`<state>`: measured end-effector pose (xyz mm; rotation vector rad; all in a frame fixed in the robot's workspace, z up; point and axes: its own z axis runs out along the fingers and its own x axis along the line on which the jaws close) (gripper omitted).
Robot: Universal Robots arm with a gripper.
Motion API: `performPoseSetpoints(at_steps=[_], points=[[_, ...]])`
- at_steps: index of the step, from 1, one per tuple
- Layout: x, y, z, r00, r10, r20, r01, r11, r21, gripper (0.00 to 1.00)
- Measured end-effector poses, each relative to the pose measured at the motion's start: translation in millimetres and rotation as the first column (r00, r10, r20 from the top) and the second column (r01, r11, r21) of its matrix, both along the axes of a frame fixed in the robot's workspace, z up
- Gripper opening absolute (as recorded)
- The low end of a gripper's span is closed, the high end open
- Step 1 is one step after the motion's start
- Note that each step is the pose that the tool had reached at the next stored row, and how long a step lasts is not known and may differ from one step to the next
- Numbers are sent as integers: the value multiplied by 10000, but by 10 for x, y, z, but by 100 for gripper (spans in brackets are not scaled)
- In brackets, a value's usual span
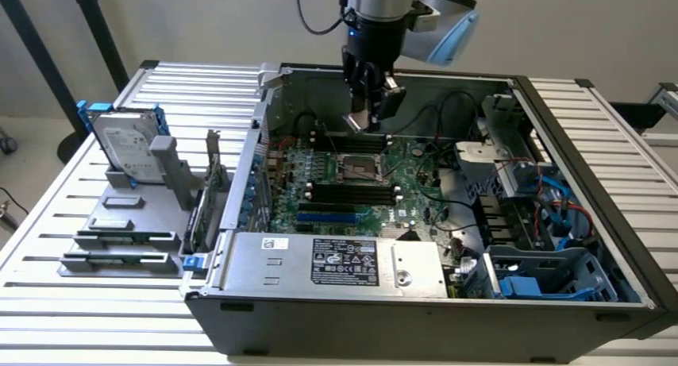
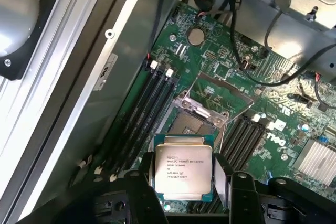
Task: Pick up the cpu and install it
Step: 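Place the cpu into insertion slot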
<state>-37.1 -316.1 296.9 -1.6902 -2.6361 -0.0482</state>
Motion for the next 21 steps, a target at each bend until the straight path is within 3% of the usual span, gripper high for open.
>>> performPoseSetpoints(at_steps=[5,11,16,21], points=[[0,0,-13,9958,-915,0,915,9958,-1,55],[0,0,-32,9802,-1982,0,1982,9802,0,55],[0,0,-51,9579,-2870,0,2870,9579,-1,55],[0,0,-81,9279,-3728,0,3728,9279,1,55]])
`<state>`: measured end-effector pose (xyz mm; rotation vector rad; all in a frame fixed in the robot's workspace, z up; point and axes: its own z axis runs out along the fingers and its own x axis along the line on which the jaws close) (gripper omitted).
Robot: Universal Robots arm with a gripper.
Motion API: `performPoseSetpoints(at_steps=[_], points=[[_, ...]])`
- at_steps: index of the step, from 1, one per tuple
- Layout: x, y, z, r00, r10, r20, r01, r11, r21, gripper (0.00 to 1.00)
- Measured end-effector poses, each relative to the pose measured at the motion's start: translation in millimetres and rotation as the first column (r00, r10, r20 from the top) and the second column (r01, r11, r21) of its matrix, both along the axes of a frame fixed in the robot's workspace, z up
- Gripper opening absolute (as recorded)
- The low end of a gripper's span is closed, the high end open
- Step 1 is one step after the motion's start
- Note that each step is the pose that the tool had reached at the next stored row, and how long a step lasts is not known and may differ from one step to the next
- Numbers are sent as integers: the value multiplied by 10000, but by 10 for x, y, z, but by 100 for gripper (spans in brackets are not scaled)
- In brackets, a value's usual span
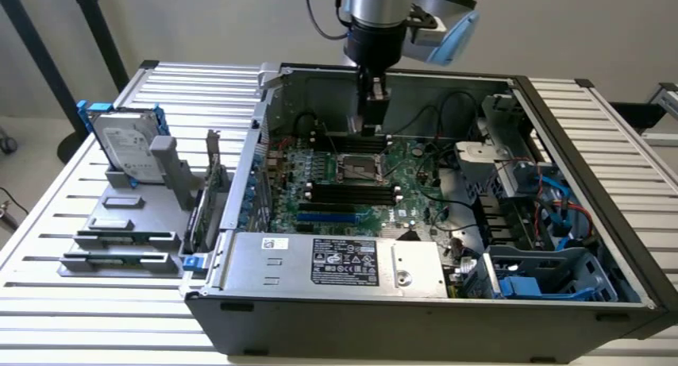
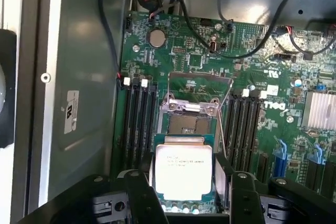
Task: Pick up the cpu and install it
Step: 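Place the cpu into insertion slot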
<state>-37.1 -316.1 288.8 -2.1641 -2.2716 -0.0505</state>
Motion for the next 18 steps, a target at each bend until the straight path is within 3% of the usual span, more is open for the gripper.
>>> performPoseSetpoints(at_steps=[4,7,11,18], points=[[0,-3,-50,9979,-647,5,647,9979,-2,55],[-3,-37,-104,9963,-857,19,857,9963,0,55],[-8,-130,-178,9959,-907,21,907,9959,3,55],[-38,-149,-273,9976,-691,20,691,9976,0,55]])
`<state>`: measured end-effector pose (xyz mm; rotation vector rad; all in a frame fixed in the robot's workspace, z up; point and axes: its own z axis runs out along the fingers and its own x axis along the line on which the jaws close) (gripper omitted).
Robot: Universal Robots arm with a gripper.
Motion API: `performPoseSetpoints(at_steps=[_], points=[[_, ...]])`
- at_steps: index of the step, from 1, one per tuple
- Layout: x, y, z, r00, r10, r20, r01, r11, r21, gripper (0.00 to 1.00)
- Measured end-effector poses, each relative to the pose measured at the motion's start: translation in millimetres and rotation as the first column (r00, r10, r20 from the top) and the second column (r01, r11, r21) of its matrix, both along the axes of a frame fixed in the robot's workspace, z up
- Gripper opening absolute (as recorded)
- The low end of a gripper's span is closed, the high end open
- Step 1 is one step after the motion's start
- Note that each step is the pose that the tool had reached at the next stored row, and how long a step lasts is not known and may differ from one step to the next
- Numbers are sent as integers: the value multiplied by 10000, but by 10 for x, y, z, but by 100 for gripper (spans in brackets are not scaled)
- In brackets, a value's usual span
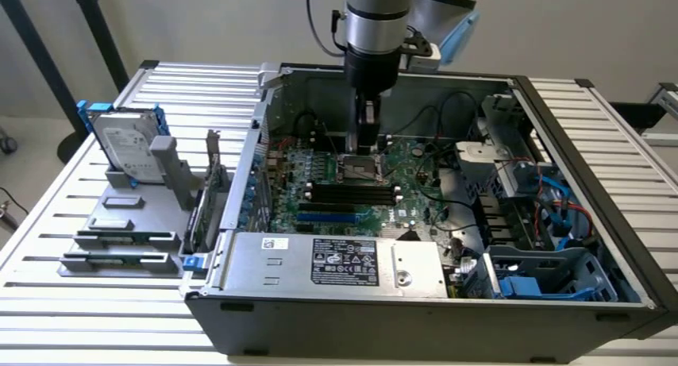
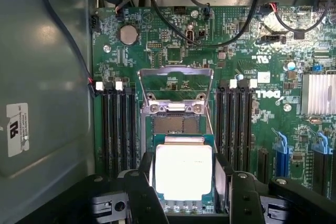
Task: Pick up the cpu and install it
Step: 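Place the cpu into insertion slot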
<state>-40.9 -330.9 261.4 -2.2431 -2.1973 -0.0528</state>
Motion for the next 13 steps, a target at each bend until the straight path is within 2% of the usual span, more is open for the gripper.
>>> performPoseSetpoints(at_steps=[4,13], points=[[0,-1,-53,9994,332,-1,-332,9994,1,55],[0,-2,-182,9997,262,0,-262,9997,28,55]])
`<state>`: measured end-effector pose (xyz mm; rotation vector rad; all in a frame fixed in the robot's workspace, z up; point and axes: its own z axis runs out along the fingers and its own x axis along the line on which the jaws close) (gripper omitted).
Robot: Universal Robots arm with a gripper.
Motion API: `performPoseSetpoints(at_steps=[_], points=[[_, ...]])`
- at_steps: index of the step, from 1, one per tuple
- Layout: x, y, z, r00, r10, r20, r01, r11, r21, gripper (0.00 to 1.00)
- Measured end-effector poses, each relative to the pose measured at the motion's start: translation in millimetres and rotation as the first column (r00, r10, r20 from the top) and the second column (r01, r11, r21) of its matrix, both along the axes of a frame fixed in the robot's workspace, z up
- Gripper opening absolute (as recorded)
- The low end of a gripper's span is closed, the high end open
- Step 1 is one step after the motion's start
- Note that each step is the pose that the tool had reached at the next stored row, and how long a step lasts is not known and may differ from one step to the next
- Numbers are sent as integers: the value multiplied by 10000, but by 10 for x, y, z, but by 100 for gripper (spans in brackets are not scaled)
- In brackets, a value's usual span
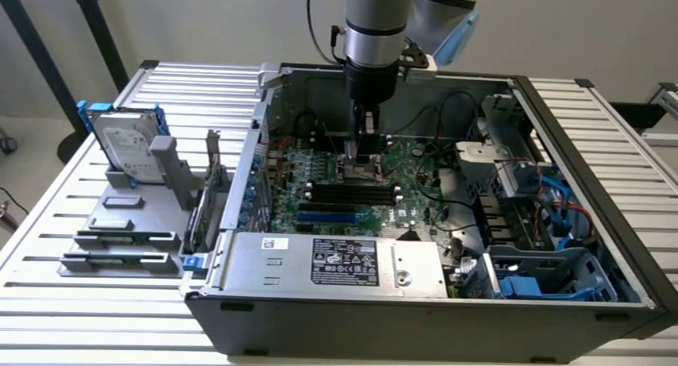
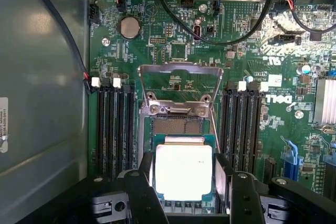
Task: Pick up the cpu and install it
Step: 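Place the cpu into insertion slot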
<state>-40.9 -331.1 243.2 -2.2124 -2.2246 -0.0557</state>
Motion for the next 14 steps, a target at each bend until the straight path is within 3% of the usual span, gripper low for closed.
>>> performPoseSetpoints(at_steps=[6,14], points=[[-1,3,-65,10000,-77,0,77,10000,58,55],[-1,15,-159,9999,-135,-1,135,9997,184,55]])
